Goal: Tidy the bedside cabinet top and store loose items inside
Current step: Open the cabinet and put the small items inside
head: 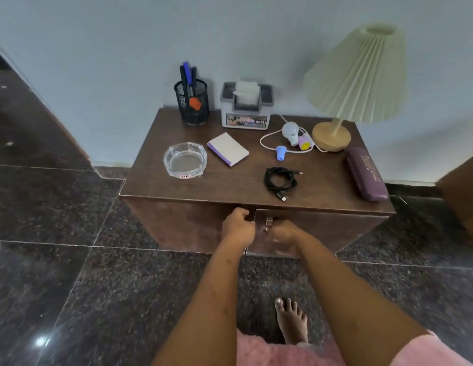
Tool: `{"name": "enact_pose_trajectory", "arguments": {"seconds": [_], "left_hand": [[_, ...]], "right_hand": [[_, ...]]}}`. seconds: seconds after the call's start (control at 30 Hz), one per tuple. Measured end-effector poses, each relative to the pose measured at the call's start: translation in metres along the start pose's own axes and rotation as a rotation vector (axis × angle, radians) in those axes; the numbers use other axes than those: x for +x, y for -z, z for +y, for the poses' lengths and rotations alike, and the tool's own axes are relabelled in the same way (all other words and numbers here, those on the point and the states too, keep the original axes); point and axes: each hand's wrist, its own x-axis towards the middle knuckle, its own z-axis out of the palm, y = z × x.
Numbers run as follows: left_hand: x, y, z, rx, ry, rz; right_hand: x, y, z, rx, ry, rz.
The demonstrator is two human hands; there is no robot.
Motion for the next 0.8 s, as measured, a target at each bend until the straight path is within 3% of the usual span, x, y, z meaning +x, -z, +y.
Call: {"name": "enact_pose_trajectory", "arguments": {"seconds": [0.2, 0.3, 0.4, 0.53, 0.7, 0.8], "left_hand": [[-0.034, -0.019, 0.018, -0.039, 0.027, 0.042], [-0.054, -0.036, 0.023, 0.234, 0.025, 0.018], [-0.076, -0.045, 0.028, 0.437, 0.025, 0.012], [-0.098, -0.051, 0.027, 0.514, 0.052, -0.028], [-0.112, -0.058, 0.023, 0.541, 0.094, -0.171], [-0.122, -0.069, 0.024, 0.584, 0.073, -0.274]], "right_hand": [[-0.035, 0.004, 0.026, -0.057, 0.098, -0.136], [-0.045, 0.002, 0.049, -0.230, 0.103, -0.151], [-0.060, 0.001, 0.068, -0.242, 0.071, -0.155], [-0.076, 0.023, 0.069, 0.016, -0.155, -0.186], [-0.075, 0.052, 0.074, 0.551, -0.204, 0.135], [-0.076, 0.060, 0.082, 0.518, -0.181, 0.195]]}}
